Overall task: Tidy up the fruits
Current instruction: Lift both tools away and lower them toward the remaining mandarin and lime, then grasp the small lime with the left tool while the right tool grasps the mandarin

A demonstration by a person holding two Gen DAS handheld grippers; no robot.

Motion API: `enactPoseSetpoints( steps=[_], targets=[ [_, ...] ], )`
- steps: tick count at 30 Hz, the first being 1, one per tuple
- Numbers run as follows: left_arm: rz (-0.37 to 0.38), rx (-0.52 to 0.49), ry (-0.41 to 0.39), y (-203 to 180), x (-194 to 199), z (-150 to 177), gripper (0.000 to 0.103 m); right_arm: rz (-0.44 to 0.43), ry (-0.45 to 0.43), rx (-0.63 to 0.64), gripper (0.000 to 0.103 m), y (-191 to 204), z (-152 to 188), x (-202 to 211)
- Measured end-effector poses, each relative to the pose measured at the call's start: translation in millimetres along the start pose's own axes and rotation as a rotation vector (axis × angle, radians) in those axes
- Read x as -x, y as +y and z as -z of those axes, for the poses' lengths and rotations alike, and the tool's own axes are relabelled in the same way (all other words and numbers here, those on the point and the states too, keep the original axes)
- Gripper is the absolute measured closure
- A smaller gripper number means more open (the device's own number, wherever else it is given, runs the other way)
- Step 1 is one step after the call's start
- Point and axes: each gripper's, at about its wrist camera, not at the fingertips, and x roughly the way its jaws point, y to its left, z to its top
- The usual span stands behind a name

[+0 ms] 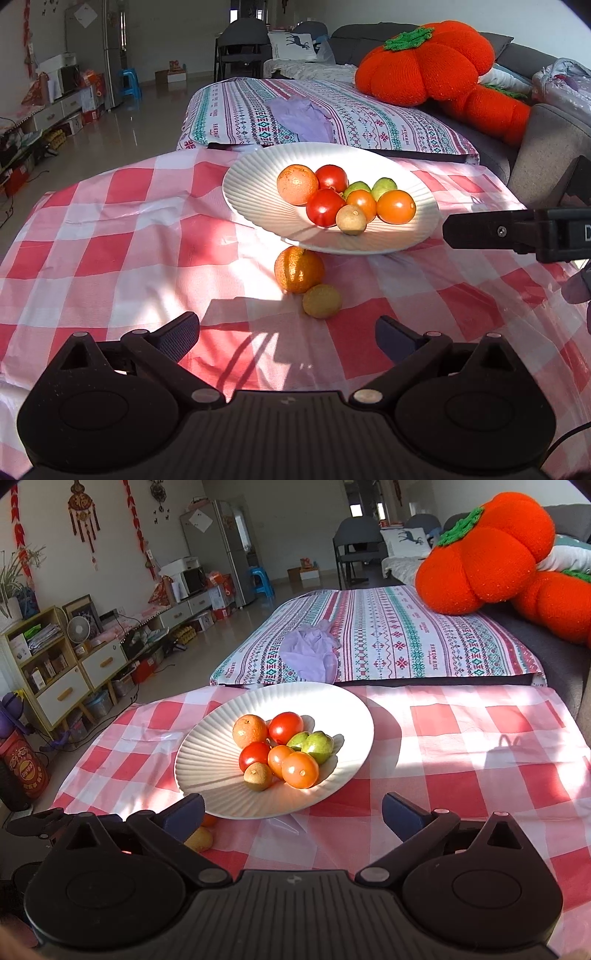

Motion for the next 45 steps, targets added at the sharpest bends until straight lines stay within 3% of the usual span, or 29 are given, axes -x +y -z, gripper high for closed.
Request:
enactPoseSetpoints(
  steps=[6, 14, 18, 25, 31, 33, 45],
  targets=[
    [0.006, -0.012, -0.037, 1.6, -7.7, 8.9, 0.003, -0.004, 0.034, 0.116, 0.0, 9.8, 15.0, -9.8],
    [0.044, -0.031, -0.065, 2.0, -20.1, 9.2, 0.007, -0.008, 0.027, 0.104, 0.0, 7.1, 18.0, -6.8],
    [0.086, 0.002, -0.06, 0.1, -23.4, 6.9, 0.022, 0.005, 0.028, 0.117, 0.0, 5.7, 20.3, -8.2],
    [0.089, -0.04, -0.081, -14.5, -26.2, 5.4, 0.037, 0.005, 0.052, 0.128, 0.0, 8.3, 25.1, -11.8],
    [0.07, -0.033, -0.091, -13.4, -27.8, 4.0, 0.063, 0.004, 0.066, 0.14, 0.0, 10.1, 28.7, -12.7],
    [0.07, -0.025, -0.079, -10.4, -27.2, 2.3, 0.078, 0.007, 0.07, 0.142, 0.0, 10.1, 30.0, -13.1],
    [0.042, 0.016, -0.009, 17.6, 4.6, 1.7, 0.078, 0.006, 0.104, 0.153, 0.0, 26.1, 35.3, -21.5]
  ],
)
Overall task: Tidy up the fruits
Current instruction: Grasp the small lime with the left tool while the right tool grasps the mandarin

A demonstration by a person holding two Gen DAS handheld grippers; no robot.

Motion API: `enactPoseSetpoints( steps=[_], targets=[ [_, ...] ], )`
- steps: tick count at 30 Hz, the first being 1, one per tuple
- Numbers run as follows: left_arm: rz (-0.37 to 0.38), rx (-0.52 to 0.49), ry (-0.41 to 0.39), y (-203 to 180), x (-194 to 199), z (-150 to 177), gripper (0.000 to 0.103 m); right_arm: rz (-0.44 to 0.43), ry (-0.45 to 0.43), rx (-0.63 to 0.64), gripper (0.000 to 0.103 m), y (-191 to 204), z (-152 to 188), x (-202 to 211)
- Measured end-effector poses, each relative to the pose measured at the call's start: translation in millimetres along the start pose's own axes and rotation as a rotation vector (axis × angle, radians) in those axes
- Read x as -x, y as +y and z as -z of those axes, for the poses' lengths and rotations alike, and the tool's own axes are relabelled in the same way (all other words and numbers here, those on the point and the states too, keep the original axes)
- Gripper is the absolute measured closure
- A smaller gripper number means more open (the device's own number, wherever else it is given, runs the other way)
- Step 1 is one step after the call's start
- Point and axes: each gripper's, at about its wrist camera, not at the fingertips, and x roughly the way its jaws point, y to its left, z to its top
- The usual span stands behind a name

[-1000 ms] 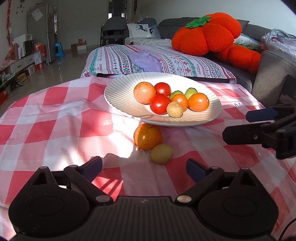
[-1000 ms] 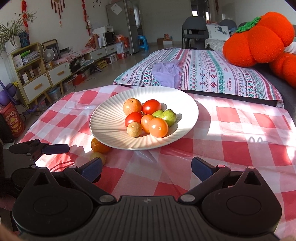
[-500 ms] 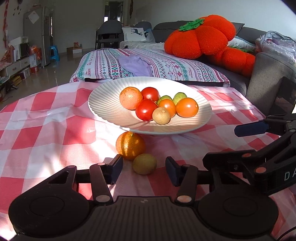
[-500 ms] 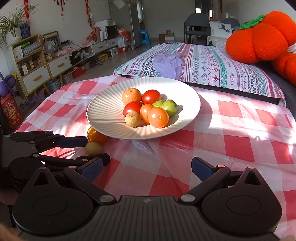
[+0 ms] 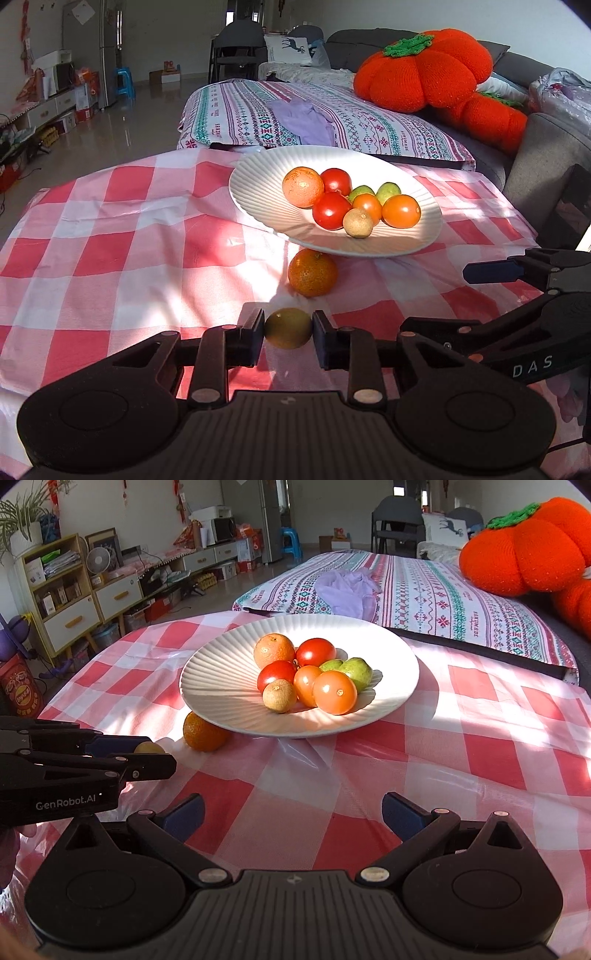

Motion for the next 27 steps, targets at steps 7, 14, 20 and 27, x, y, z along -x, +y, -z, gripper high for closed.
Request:
enactPoseSetpoints(
  steps=[7, 14, 20, 27],
  targets=[
    [-0.014, 0.022, 0.019, 26.2, 17.9, 4.8, 0.078, -0.027, -0.004, 0.011, 0.0, 23.2, -10.4, -6.4],
    [-0.031, 0.046, 0.048, 50.2, 24.0, 8.7, 0.078, -0.029, 0.012, -0.025, 0.004, 47.5, -21.0, -31.2],
    [-0.023, 0.054, 0.072, 60.9, 24.9, 11.9, 0.078, 0.019, 0.002, 0.021, 0.016, 71.1, -24.0, -48.5],
    [-0.003, 0.066, 0.077, 61.2, 25.5, 11.8, 0.078, 0.075, -0.033, -0.016, 0.036, 76.1, -27.9, -57.2]
  ],
)
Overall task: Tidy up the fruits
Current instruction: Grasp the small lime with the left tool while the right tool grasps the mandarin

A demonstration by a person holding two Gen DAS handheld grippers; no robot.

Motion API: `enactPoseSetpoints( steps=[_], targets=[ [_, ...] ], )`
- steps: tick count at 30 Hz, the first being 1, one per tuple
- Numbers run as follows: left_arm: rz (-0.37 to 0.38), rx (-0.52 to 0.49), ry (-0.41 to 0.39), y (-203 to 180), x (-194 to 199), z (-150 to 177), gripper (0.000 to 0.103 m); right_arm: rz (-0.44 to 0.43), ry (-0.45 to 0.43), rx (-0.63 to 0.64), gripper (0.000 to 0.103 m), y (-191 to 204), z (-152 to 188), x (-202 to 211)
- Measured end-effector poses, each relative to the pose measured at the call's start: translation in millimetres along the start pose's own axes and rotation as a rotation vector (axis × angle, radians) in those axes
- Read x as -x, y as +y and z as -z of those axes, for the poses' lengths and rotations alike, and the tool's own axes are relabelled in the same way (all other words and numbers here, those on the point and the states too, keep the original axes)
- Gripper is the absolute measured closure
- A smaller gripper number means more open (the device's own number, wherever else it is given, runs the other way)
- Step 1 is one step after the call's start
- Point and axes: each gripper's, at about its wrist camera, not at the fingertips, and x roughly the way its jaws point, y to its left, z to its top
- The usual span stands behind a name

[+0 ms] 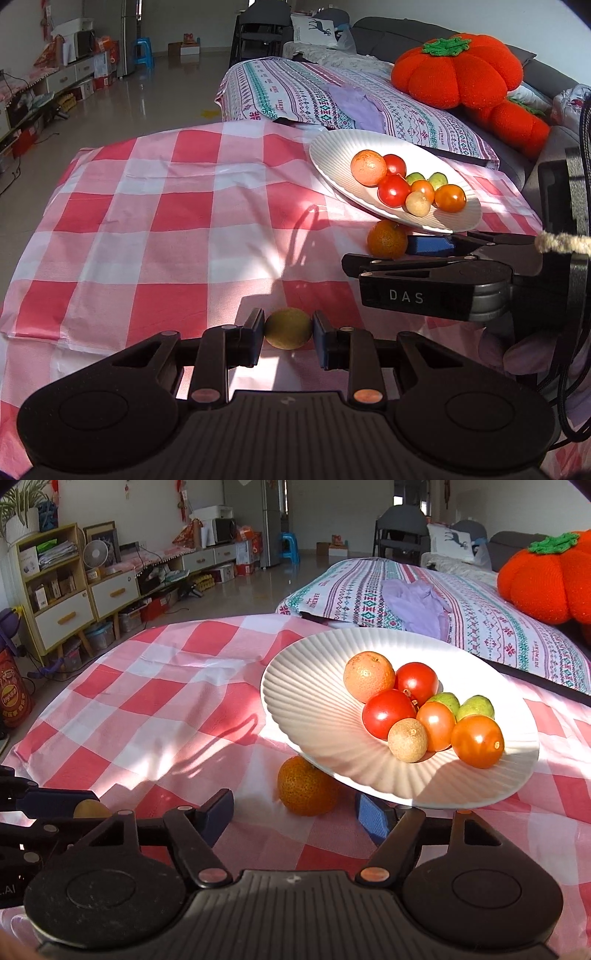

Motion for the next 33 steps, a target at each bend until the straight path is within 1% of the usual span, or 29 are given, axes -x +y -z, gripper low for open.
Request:
enactPoseSetpoints(
  steps=[2, 3, 4, 6, 10, 12, 17, 22, 25, 27, 33],
  targets=[
    [0.005, 0.001, -0.002, -0.6, 0.9, -0.2, 0.078, 0.018, 0.0, -0.026, 0.04, 0.4, -1.6, -0.4],
    [0.007, -0.001, -0.003, -1.1, 1.5, -0.2, 0.078, 0.022, 0.001, -0.035, 0.044, -0.2, -2.1, 0.0],
    [0.007, -0.003, -0.005, -1.6, 2.0, 0.0, 0.078, 0.028, 0.003, -0.049, 0.047, -0.3, -2.9, 0.4],
    [0.009, -0.005, -0.003, -2.0, 2.2, 0.6, 0.078, 0.023, 0.014, -0.061, 0.054, -1.7, -4.7, 1.2],
    [0.009, -0.003, 0.002, -1.9, 0.7, 1.3, 0.078, 0.019, 0.035, -0.076, 0.063, -3.1, -7.6, 1.2],
    [0.011, -0.004, 0.002, -2.2, 0.4, 0.7, 0.078, 0.007, 0.043, -0.097, 0.07, -6.2, -9.0, 1.7],
    [0.012, -0.01, 0.004, -3.9, -0.1, 0.3, 0.078, -0.026, 0.056, -0.117, 0.071, -9.6, -10.1, 3.9],
    [0.011, -0.012, 0.005, -3.3, -0.8, 0.2, 0.078, -0.04, 0.07, -0.096, 0.071, -10.5, -9.1, 7.3],
    [0.011, -0.013, 0.003, -3.2, 0.2, 0.5, 0.078, -0.035, 0.087, -0.08, 0.072, -10.0, -8.6, 10.1],
    [0.01, -0.022, 0.004, -4.2, 0.0, 0.9, 0.078, -0.015, 0.11, -0.062, 0.072, -9.3, -9.0, 12.2],
    [0.012, -0.031, 0.018, -7.9, -3.9, 2.8, 0.078, 0.004, 0.154, -0.064, 0.072, -16.1, -7.5, 18.6]
  ],
)
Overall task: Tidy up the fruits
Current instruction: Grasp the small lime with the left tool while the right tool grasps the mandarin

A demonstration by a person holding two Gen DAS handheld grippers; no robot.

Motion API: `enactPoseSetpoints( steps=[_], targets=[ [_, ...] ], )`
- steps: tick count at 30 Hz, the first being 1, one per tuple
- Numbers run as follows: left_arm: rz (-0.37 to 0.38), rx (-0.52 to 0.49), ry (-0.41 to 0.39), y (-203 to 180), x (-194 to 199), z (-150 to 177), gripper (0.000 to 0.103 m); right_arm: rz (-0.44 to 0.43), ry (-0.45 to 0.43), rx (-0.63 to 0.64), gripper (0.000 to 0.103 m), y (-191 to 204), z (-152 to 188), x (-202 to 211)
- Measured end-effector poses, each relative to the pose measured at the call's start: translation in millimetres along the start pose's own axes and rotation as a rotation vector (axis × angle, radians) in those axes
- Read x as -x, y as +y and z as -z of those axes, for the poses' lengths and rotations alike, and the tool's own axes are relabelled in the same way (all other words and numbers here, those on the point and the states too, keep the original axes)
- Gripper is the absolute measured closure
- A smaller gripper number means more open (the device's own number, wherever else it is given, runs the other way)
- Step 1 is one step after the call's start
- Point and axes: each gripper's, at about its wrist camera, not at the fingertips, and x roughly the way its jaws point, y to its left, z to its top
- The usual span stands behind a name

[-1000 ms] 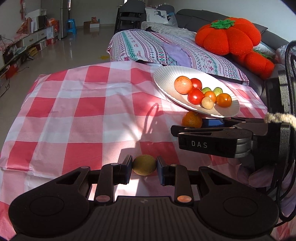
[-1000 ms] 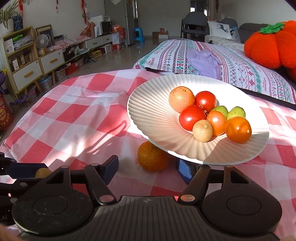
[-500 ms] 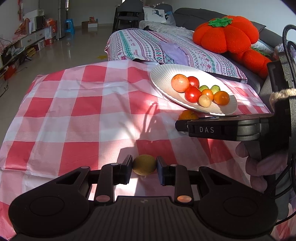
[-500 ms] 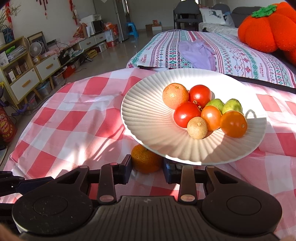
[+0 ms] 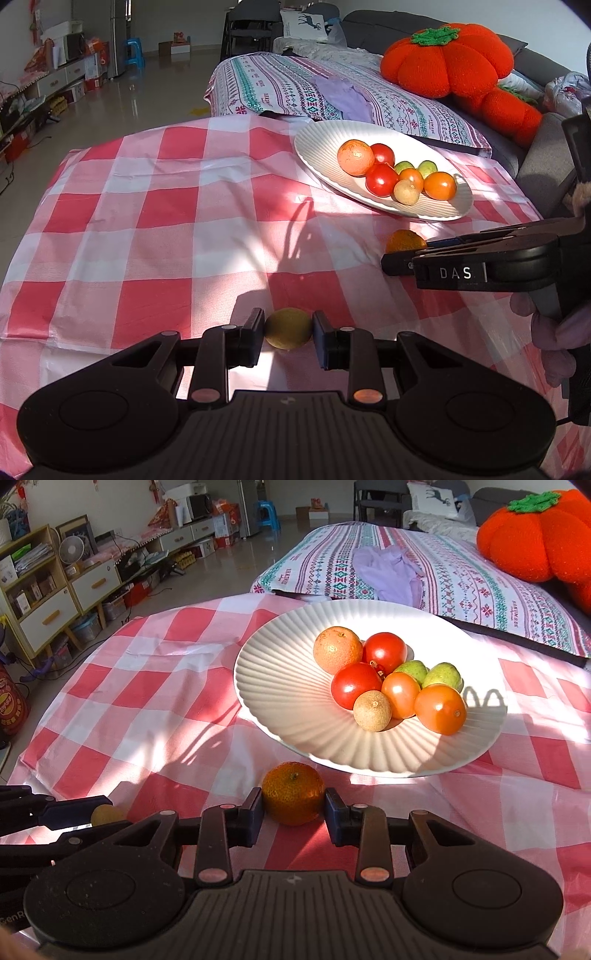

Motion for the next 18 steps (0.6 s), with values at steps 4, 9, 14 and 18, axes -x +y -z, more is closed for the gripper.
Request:
enactPoseSetpoints(
  steps=[4, 9, 14, 18],
  targets=[
    [0.001, -0.007, -0.001, -4.0, -0.5, -0.2, 0.078, 0.008, 0.017, 0.019, 0.072, -2.6, 3.1, 5.0],
    [0.006, -0.026, 0.005, -10.7, -2.4, 1.1, 0.078, 0.008, 0.036, 0.04, 0.072, -5.2, 7.2, 12.1],
    [0.021, -0.03, 0.009, -15.3, -2.5, 1.5, 0.078, 0.009, 0.048, 0.059, 0.072, -9.2, 11.8, 19.0],
    [0.032, -0.027, -0.004, -19.4, 0.0, -1.3, 0.078, 0.01, 0.055, 0.056, 0.072, -16.7, 14.6, 24.7]
  ],
)
